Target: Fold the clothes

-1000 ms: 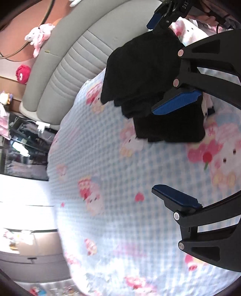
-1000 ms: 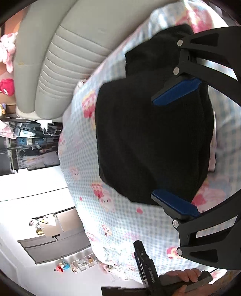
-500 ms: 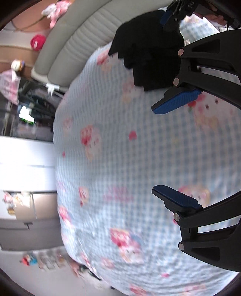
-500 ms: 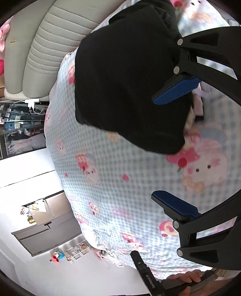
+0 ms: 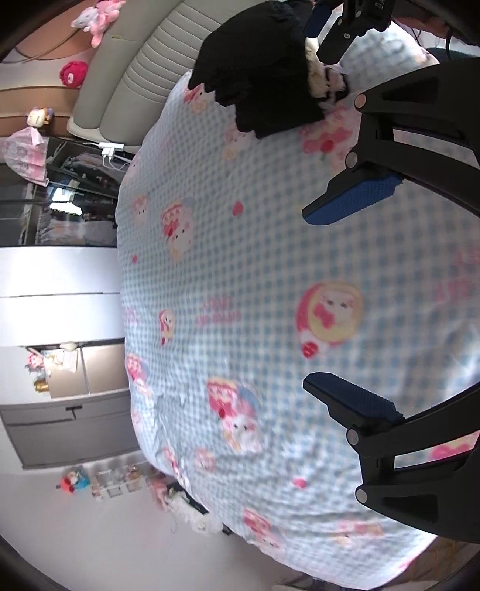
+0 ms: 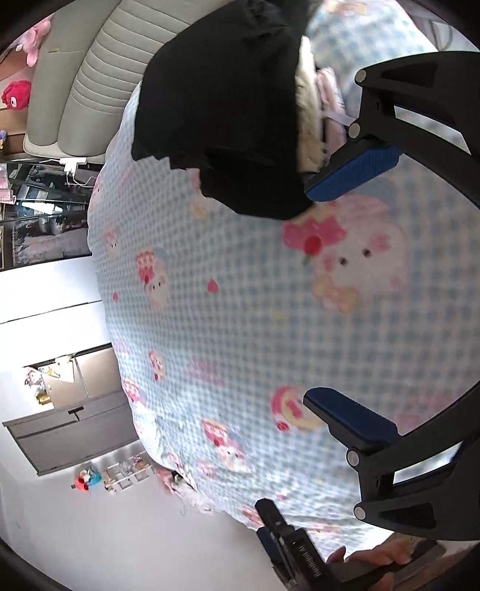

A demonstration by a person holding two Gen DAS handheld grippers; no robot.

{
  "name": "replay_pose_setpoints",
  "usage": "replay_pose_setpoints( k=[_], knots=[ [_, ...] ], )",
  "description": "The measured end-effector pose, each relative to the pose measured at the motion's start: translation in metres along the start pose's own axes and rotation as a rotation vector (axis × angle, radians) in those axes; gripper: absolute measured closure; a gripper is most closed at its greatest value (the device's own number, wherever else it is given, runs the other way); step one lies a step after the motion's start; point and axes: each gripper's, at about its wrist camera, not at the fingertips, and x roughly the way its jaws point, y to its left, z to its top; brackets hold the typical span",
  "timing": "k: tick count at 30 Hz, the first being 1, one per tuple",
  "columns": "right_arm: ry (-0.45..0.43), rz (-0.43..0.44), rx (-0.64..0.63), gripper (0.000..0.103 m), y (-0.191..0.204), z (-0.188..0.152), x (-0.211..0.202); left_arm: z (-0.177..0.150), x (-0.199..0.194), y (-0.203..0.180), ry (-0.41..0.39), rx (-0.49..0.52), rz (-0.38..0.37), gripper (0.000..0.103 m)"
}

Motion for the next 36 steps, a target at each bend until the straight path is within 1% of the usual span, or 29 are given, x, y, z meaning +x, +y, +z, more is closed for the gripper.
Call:
replay_pose_setpoints(
  k=[4,6,9,12,14,16,19,22,29,36],
  knots=[
    [-0.015,-0.003,-0.022,0.001,0.02,-0.036,-0.019,-0.044,-0.028,0.002,-0.012,-0.03,-0.032,0.018],
    [-0.009,-0.015,-0.042,0.001,0.028,-0.055,-0.027,-0.063,-0.037,0.0,-0.007,-0.041,-0.027,0.018],
    [0.003,-0.011,-0.063,0.001,0.032,-0.075,-0.035,-0.087,-0.048,-0.004,0.002,-0.054,-0.038,0.018],
    [0.006,-0.011,-0.051,0.001,0.034,-0.098,-0.051,-0.113,-0.062,-0.01,0.013,-0.068,-0.05,0.018],
    [-0.004,-0.01,-0.037,0.001,0.033,-0.11,-0.064,-0.128,-0.072,-0.011,0.017,-0.076,-0.071,0.018],
    [-0.017,-0.01,-0.031,0.001,0.033,-0.12,-0.075,-0.14,-0.083,-0.011,0.012,-0.083,-0.071,0.018],
    [-0.044,-0.013,-0.037,0.001,0.033,-0.134,-0.089,-0.151,-0.098,-0.011,-0.006,-0.082,-0.059,0.018],
    [-0.047,-0.019,-0.045,0.001,0.031,-0.146,-0.094,-0.162,-0.106,-0.01,-0.006,-0.093,-0.061,0.017],
    [-0.028,-0.021,-0.068,0.001,0.029,-0.163,-0.09,-0.181,-0.104,-0.019,0.034,-0.083,-0.07,0.016],
    [-0.017,-0.019,-0.075,0.001,0.022,-0.17,-0.085,-0.189,-0.103,-0.035,0.035,-0.044,-0.072,0.016]
  ],
)
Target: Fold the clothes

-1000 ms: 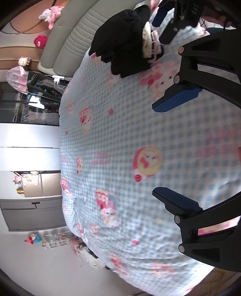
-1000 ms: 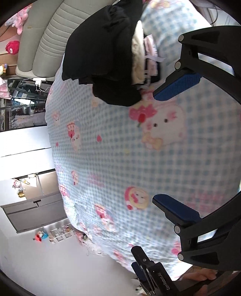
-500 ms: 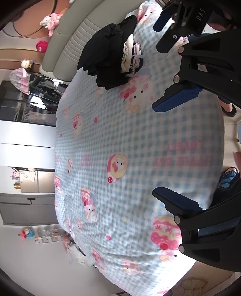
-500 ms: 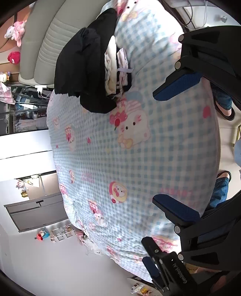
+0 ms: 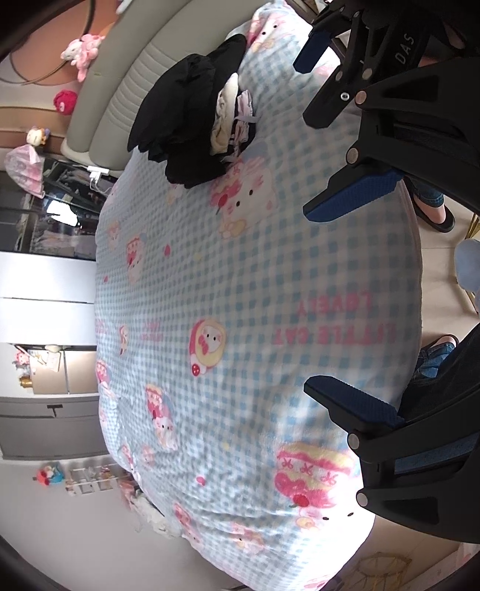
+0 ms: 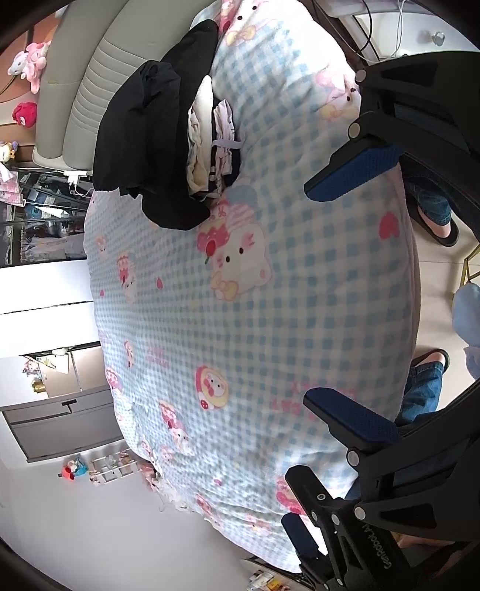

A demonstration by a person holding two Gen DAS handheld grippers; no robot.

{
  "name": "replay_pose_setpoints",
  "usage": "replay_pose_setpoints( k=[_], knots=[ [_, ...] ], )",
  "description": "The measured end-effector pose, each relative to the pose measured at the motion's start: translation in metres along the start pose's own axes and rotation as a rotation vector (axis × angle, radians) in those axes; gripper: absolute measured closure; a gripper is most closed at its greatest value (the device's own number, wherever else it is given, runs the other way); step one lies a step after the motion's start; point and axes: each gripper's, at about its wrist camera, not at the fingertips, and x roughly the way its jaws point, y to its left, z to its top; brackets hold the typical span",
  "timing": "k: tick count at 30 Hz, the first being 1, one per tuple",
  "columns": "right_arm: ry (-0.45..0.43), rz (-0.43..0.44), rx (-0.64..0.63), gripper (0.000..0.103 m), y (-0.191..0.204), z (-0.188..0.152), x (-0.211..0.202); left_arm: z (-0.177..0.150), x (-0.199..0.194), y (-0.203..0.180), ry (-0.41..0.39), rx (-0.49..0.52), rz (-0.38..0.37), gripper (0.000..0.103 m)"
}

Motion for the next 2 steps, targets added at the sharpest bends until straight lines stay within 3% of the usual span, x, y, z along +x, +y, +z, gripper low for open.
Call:
replay_pose_setpoints(
  k=[2],
  knots=[
    [0.004,0.006,0.0,0.001,-0.0025,-0.0012,0.0014,-0.0009,-0.0004,-0.0028,-0.003,0.008,-0.001,0.016]
  ],
)
